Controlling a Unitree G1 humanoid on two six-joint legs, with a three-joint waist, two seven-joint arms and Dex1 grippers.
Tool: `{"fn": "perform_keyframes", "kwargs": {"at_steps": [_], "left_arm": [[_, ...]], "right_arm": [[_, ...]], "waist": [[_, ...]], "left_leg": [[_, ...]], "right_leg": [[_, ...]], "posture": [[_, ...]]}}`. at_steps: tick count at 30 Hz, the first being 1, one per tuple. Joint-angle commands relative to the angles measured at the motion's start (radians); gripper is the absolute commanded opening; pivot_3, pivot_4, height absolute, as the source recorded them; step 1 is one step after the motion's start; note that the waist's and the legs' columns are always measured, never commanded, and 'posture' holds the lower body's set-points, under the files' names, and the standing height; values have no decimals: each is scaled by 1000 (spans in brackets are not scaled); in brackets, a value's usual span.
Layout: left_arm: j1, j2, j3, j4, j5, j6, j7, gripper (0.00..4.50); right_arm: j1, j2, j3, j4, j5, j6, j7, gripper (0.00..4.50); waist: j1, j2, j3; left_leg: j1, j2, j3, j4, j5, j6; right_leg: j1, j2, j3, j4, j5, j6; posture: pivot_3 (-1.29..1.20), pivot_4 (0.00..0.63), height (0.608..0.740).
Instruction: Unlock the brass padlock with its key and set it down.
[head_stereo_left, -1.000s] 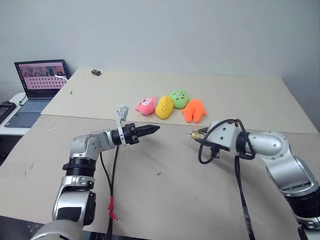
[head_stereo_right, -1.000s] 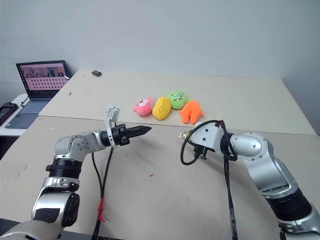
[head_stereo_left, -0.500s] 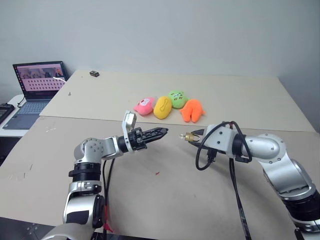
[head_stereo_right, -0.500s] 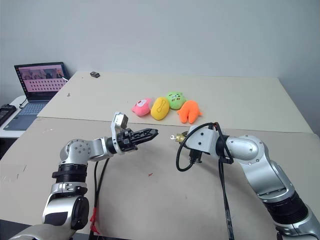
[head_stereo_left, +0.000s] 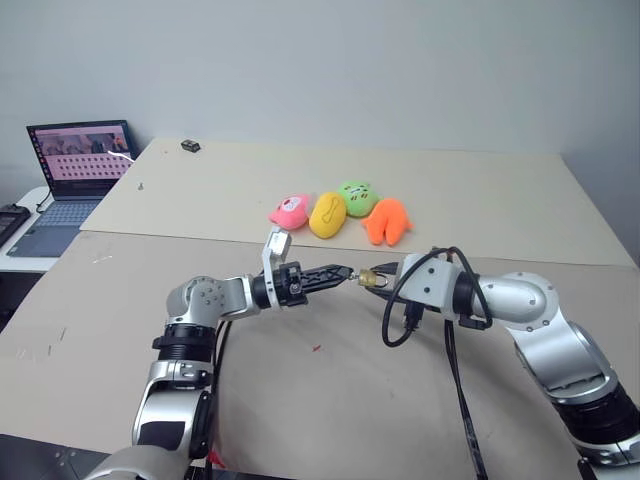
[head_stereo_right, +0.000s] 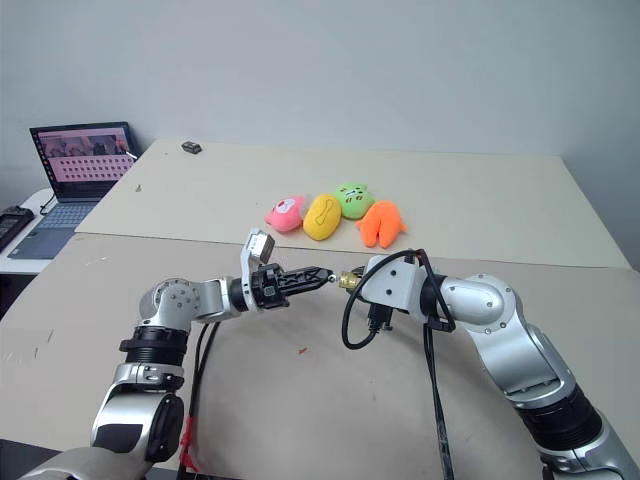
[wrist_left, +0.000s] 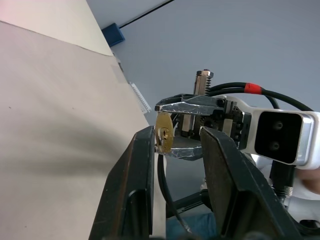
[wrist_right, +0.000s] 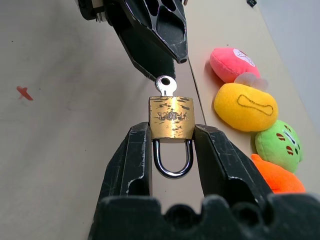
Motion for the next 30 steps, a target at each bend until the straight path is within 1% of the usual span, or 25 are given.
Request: {"fn": "perform_keyframes", "kwargs": {"at_steps": [1,6,9,10,11,20,23,27,30], "left_arm": [[-28,12,-9,-1,3,-17,-32,1493],[-35,14,-21,5,8,-17,-41,1493],[-38,12,-28,7,7,-9,-42,726],[-37,12,-30,6,5,-5,-45,372],[-36,12,-32,2,3,-2,-47,114],[-39,10,-32,-4,2,0,-47,114],[-43,14,-44,-4,18,-25,-53,114],[-80,30,-73,7,66,-105,-90,114],[-96,47,-132,-3,153,-236,-128,114]], "right_arm": [[-31,-2,-24,-28,-6,-5,-11,913],[-34,-1,-27,-31,-4,0,-13,913],[-36,-2,-29,-30,-3,1,-13,913],[-36,-2,-29,-31,-3,2,-13,913],[-37,-2,-30,-32,-3,4,-14,913],[-42,-3,-33,-36,2,15,-14,913],[-43,-4,-33,-38,3,18,-13,913],[-44,-6,-33,-42,5,26,-10,913],[-39,-9,-33,-47,7,30,-8,913]], "waist": [[0,0,0],[0,0,0],[-1,0,0],[-1,0,0],[-1,0,0],[-1,0,0],[-1,0,0],[-1,0,0],[0,0,0]], "left_leg": [[0,0,0,0,0,0],[0,-1,0,0,0,0],[0,-1,0,0,0,0],[0,-1,0,0,0,0],[0,-1,0,0,0,0],[0,-1,0,0,0,0],[0,-1,0,0,0,0],[0,-1,0,0,0,0],[0,-1,1,0,0,0]], "right_leg": [[0,0,0,0,0,0],[0,0,0,0,0,0],[0,0,0,0,0,0],[0,0,0,0,0,0],[0,0,0,0,0,0],[0,0,0,0,0,0],[0,0,0,0,0,0],[0,0,0,0,0,0],[0,0,0,0,0,0]], "posture": [[0,150,650],[0,150,650],[0,150,650],[0,150,650],[0,150,650],[0,150,650],[0,150,650],[0,150,650],[0,150,650]]}}
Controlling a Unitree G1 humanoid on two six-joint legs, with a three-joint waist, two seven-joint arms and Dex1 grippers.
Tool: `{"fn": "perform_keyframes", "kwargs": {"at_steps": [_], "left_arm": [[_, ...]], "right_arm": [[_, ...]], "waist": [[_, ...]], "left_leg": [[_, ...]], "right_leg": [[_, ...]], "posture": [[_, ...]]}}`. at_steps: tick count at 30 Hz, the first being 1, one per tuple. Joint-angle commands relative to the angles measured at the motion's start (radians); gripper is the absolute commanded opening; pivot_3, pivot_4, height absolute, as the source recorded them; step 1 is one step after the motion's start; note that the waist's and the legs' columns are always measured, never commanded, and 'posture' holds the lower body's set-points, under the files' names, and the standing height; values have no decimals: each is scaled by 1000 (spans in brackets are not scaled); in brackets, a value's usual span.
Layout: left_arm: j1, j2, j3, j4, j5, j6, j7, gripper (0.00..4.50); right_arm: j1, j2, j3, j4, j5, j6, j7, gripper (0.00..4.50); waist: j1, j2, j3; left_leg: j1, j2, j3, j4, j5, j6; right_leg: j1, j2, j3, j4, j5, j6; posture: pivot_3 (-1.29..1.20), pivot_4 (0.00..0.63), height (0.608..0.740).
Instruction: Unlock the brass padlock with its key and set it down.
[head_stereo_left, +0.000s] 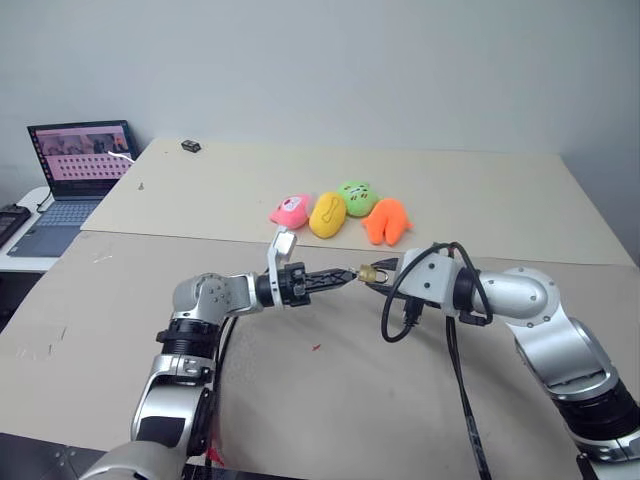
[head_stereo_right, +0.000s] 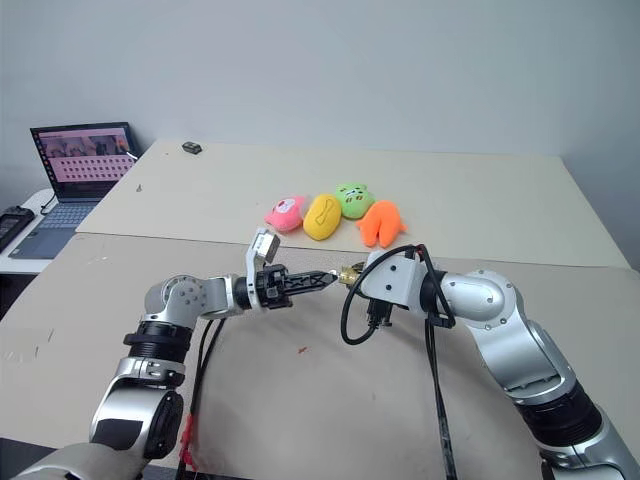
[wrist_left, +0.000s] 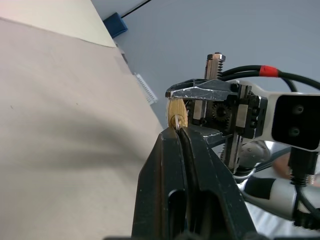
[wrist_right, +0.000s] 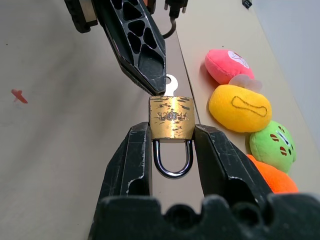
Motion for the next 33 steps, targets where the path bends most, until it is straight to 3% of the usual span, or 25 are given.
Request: {"fn": "perform_keyframes", "kwargs": {"at_steps": [1,11,25,33], "left_arm": [[-45,22,-58,-25,98,-178,-56,114],[-64,53,-171,-47,223,-367,-191,114],[-68,51,-171,-47,264,-427,-224,114],[-81,17,-165,-18,333,-615,-219,114]], "right_arm": [[-14,-8,-28,-47,5,7,-3,913],[-10,-9,-24,-51,7,14,-5,913],[-17,1,-18,-50,7,18,-1,913],[-15,4,-12,-59,10,28,-2,913]], "waist": [[1,0,0],[2,0,0],[2,0,0],[5,0,0]], "left_leg": [[0,0,1,0,0,0],[0,0,5,-1,-1,1],[-1,0,5,-1,-1,1],[-1,0,5,0,-1,1]], "right_leg": [[0,0,0,0,0,0],[0,0,0,-1,0,0],[0,1,0,-1,0,0],[0,1,0,-2,0,0]], "posture": [[0,150,650],[0,150,650],[0,150,650],[0,150,650]]}}
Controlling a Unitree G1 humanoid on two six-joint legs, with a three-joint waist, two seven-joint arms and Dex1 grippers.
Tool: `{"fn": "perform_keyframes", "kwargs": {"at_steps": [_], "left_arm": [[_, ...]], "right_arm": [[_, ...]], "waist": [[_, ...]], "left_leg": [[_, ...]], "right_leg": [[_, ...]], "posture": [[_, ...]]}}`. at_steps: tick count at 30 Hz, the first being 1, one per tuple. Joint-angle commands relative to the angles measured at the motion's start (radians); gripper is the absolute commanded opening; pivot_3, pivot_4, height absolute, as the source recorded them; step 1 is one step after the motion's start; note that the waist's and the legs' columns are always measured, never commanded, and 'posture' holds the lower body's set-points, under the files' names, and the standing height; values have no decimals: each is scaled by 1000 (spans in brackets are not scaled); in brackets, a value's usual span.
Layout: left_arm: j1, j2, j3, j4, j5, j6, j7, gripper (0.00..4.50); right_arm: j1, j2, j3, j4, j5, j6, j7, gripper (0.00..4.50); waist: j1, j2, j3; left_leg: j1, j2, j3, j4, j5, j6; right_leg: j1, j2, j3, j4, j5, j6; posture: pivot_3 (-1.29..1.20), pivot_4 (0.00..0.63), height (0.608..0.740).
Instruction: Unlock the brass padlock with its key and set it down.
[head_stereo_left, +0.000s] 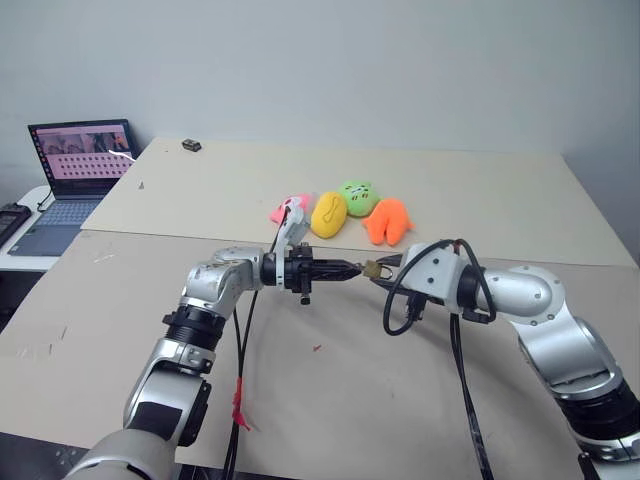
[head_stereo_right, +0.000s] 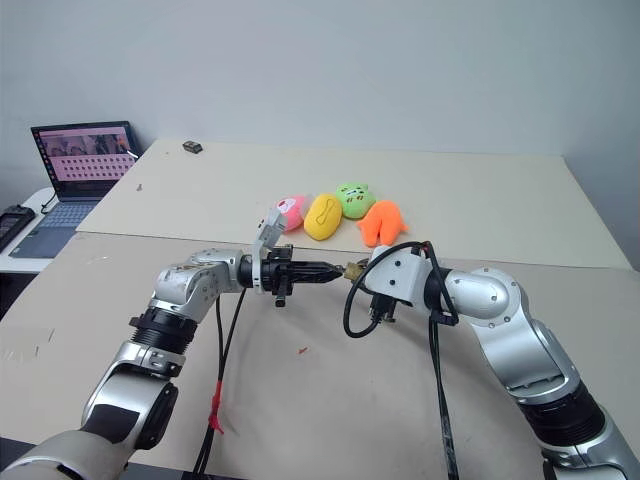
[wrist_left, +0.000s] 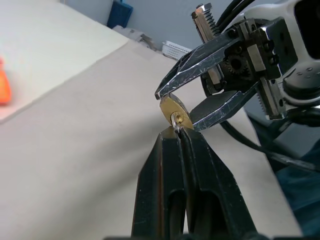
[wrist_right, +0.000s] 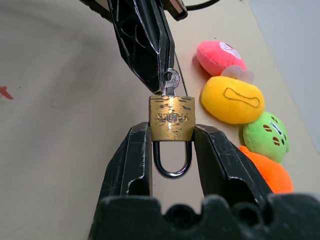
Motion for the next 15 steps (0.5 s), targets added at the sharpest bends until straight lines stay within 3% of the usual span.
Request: {"fn": "perform_keyframes", "kwargs": {"at_steps": [1,15], "left_arm": [[-45,-24,15,2,18,-97,0,114],[-38,-17,-9,30,69,-238,-97,114]], "right_arm": [[-17,9,3,-57,13,-3,4,913],[-15,9,8,-65,15,4,0,913]], "waist": [[1,0,0],[0,0,0]], "left_leg": [[0,0,0,0,0,0],[0,0,0,0,0,1]], "right_leg": [[0,0,0,0,0,0],[0,0,0,0,0,0]], "posture": [[0,150,650],[0,150,650]]}}
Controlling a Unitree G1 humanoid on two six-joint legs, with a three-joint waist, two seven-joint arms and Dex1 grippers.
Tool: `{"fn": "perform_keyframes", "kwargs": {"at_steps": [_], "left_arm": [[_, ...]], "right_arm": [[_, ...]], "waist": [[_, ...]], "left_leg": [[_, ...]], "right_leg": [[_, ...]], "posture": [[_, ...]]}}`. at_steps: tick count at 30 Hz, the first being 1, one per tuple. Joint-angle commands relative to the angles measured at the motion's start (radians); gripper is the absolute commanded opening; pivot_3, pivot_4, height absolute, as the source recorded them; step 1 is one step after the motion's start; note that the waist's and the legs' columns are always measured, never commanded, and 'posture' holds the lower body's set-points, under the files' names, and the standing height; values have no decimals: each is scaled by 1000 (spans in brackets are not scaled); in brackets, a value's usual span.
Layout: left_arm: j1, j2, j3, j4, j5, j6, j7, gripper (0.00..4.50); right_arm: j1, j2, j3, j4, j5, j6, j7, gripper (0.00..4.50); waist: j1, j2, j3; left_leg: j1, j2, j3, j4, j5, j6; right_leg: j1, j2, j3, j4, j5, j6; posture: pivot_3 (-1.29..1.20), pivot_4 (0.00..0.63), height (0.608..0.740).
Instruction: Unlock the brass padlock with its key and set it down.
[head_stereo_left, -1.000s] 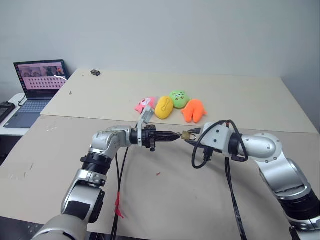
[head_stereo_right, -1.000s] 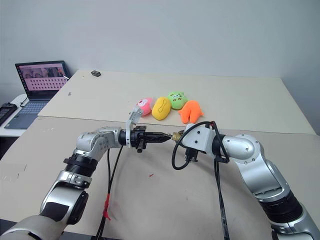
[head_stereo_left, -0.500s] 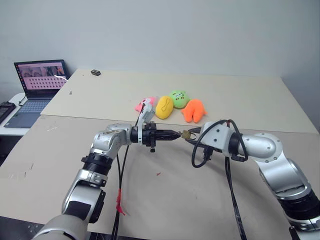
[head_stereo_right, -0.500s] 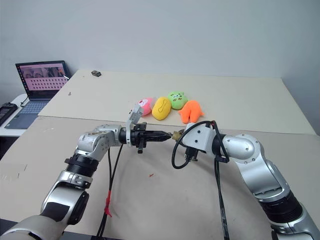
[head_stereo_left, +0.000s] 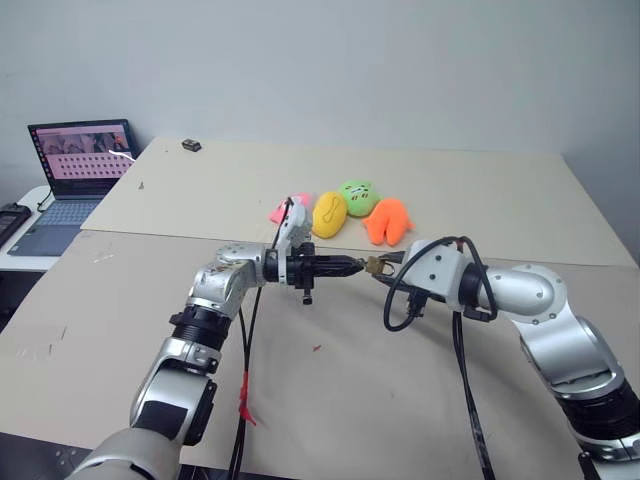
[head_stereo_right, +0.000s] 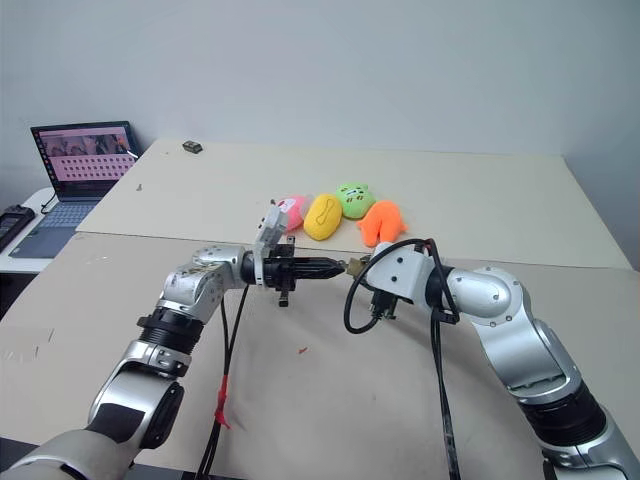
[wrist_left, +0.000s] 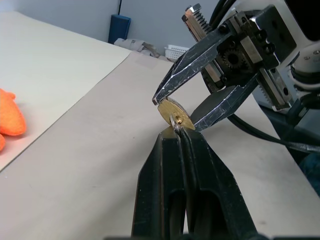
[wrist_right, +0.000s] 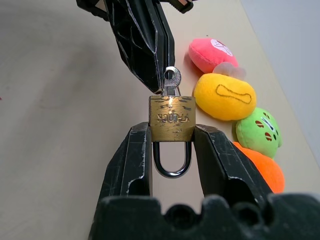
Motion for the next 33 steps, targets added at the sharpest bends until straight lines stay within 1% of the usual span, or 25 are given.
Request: {"fn": "perform_keyframes", "kwargs": {"at_steps": [1,8,16,25,29,33], "left_arm": [[-28,-2,-11,-23,9,-58,-40,114],[-29,11,-27,3,50,-131,-89,114],[-47,17,-31,31,81,-198,-111,114],[-83,20,-39,-17,110,-248,-112,114],[-92,14,-24,-18,102,-201,-84,114],[-79,6,-4,-9,86,-82,-25,114]], "right_arm": [[-14,9,10,-55,15,-7,10,913],[-8,10,12,-61,16,-3,13,913],[-3,11,13,-62,14,-1,18,913],[4,14,21,-63,16,2,22,913],[4,15,24,-64,16,4,22,913],[0,16,27,-60,16,6,23,913]], "waist": [[0,0,0],[0,0,0],[0,0,0],[1,0,0],[0,0,0],[-1,0,0]], "left_leg": [[0,0,0,0,0,0],[0,0,0,0,0,0],[0,0,0,0,0,0],[0,0,0,0,0,1],[0,0,0,1,0,1],[0,0,0,1,0,1]], "right_leg": [[0,0,0,0,0,0],[0,0,0,0,0,0],[0,0,0,0,0,0],[0,0,0,0,0,0],[0,0,0,0,0,0],[0,0,0,0,0,0]], "posture": [[0,150,650],[0,150,650],[0,150,650],[0,150,650],[0,150,650],[0,150,650]]}}
